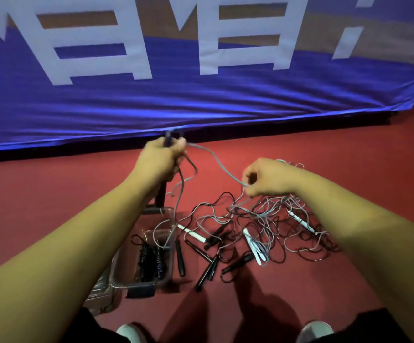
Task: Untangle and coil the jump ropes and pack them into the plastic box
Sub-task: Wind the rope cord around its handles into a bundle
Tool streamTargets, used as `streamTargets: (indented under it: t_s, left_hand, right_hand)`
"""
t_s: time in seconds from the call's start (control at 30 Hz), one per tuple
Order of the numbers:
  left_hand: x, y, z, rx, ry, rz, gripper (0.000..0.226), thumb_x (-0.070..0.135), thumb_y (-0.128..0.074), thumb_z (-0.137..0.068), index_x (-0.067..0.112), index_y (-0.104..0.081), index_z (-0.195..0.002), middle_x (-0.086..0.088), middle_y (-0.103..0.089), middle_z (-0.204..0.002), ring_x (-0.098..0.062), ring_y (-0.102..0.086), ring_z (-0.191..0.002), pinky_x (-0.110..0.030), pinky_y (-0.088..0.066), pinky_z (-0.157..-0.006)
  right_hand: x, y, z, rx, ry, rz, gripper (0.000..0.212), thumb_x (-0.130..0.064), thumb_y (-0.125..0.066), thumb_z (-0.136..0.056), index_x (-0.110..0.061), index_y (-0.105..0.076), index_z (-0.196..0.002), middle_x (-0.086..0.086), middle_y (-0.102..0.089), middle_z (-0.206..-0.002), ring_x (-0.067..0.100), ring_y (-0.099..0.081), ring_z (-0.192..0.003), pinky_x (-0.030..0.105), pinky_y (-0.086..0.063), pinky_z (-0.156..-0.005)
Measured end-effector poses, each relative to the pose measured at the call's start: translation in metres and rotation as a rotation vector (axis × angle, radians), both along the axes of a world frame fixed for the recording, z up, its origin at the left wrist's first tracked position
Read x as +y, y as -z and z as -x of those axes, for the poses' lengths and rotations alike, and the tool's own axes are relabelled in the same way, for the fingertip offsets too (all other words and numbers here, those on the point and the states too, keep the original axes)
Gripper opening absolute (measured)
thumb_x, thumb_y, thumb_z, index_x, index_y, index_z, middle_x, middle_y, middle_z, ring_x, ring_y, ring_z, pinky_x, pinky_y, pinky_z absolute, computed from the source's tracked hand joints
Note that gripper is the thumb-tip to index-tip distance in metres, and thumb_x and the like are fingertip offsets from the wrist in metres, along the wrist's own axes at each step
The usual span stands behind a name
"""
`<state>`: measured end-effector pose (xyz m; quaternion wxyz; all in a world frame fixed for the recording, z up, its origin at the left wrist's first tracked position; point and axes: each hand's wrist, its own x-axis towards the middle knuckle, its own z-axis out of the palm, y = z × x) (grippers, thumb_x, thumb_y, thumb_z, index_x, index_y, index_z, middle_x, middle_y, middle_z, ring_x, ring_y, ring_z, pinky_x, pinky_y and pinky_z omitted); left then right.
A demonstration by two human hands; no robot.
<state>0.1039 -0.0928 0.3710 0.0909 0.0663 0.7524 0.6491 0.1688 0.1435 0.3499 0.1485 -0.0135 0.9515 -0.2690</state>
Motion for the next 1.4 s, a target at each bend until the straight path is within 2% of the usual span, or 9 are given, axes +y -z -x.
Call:
streamTargets:
  t_s: [0.2,0.3,0.4,0.5,0.63,0.87,1.07,1.27,1.4]
  left_hand:
    - [-0.04,0.008,0.031,-0.045,-0.256,-0.02,0.029,0.021,-0.053,-0.101,0.012,-0.056,-0.074,0.001,-0.054,-0.05,-0.005,-0.038,-0.027,-0.013,-0.025,-0.032]
    - [-0.061,0.026,0.039,0.012,-0.199,0.446,0.019,0.025,-0.056,-0.099,0.01,-0.067,-0.092,-0.007,-0.072,-0.089,-0.011,-0.055,-0.035,-0.016,-0.033,-0.033]
    - [-0.045,0.023,0.031,0.085,-0.087,0.4,0.02,0.026,-0.051,-0.101,0.017,-0.067,-0.109,0.0,-0.072,-0.108,-0.008,-0.058,-0.038,-0.016,-0.032,-0.033]
    - [-0.009,0.007,0.001,-0.007,0.203,0.059,0.028,0.031,-0.044,-0.104,0.016,-0.065,-0.112,-0.005,-0.073,-0.112,-0.013,-0.057,-0.046,-0.017,-0.028,-0.035]
    - [0.011,0.001,-0.023,-0.055,0.571,0.209,0.031,0.042,-0.054,-0.095,0.014,-0.067,-0.092,-0.004,-0.066,-0.069,-0.013,-0.043,-0.042,-0.019,-0.025,-0.038]
    - [-0.016,0.002,0.021,-0.139,-0.032,-0.254,0.025,0.021,-0.05,-0.101,0.016,-0.055,-0.077,0.007,-0.041,-0.053,-0.006,-0.031,-0.037,-0.013,-0.02,-0.035]
    - [-0.045,0.016,0.033,0.062,-0.144,0.336,0.014,0.015,-0.056,-0.098,0.014,-0.064,-0.109,-0.011,-0.062,-0.083,-0.005,-0.054,-0.033,-0.014,-0.03,-0.032]
    - [-0.005,0.001,0.0,0.067,0.313,0.088,0.031,0.034,-0.057,-0.097,0.016,-0.065,-0.121,0.003,-0.072,-0.116,-0.015,-0.053,-0.045,-0.018,-0.025,-0.039]
    - [0.007,0.006,-0.012,0.078,0.468,0.175,0.016,0.027,-0.063,-0.094,0.012,-0.065,-0.087,-0.002,-0.062,-0.064,-0.01,-0.04,-0.04,-0.017,-0.024,-0.039]
  right_hand:
    - [0.034,0.013,-0.013,0.002,0.231,0.167,0.016,-0.008,-0.068,-0.086,-0.002,-0.067,-0.072,0.01,-0.068,-0.066,0.004,-0.051,-0.042,0.017,-0.043,-0.051]
    - [0.027,0.001,-0.013,0.109,0.294,0.577,0.017,-0.015,-0.065,-0.091,0.001,-0.066,-0.082,0.003,-0.049,-0.048,0.014,-0.048,-0.037,0.027,-0.048,-0.053]
    - [0.002,-0.011,-0.011,0.08,0.192,0.706,0.019,-0.02,-0.062,-0.093,-0.003,-0.068,-0.087,-0.002,-0.03,-0.047,0.013,-0.026,-0.041,0.025,-0.031,-0.047]
    - [-0.028,-0.022,-0.009,0.093,0.09,0.693,0.019,-0.02,-0.061,-0.094,-0.005,-0.069,-0.086,-0.003,-0.03,-0.047,0.011,-0.024,-0.042,0.02,-0.023,-0.044]
    - [-0.041,-0.023,-0.005,0.21,0.111,0.647,0.027,-0.024,-0.062,-0.094,-0.005,-0.065,-0.075,-0.003,-0.035,-0.045,0.011,-0.028,-0.039,0.021,-0.027,-0.043]
    - [0.01,0.007,-0.014,-0.037,0.086,0.128,0.03,-0.03,-0.059,-0.095,-0.006,-0.063,-0.077,0.007,-0.057,-0.055,0.018,-0.058,-0.05,0.023,-0.043,-0.053]
    - [0.02,0.011,-0.017,0.033,0.152,0.398,0.023,-0.021,-0.054,-0.098,-0.007,-0.066,-0.085,0.002,-0.042,-0.054,0.015,-0.043,-0.045,0.024,-0.034,-0.051]
    - [-0.033,-0.026,-0.014,0.254,-0.033,0.305,0.02,-0.019,-0.055,-0.097,-0.009,-0.07,-0.087,-0.013,-0.046,-0.038,0.002,-0.042,-0.036,0.012,-0.031,-0.043]
    - [-0.037,-0.027,-0.008,0.263,0.052,0.425,0.023,-0.022,-0.057,-0.096,-0.007,-0.066,-0.081,0.0,-0.043,-0.045,0.01,-0.042,-0.035,0.021,-0.034,-0.041]
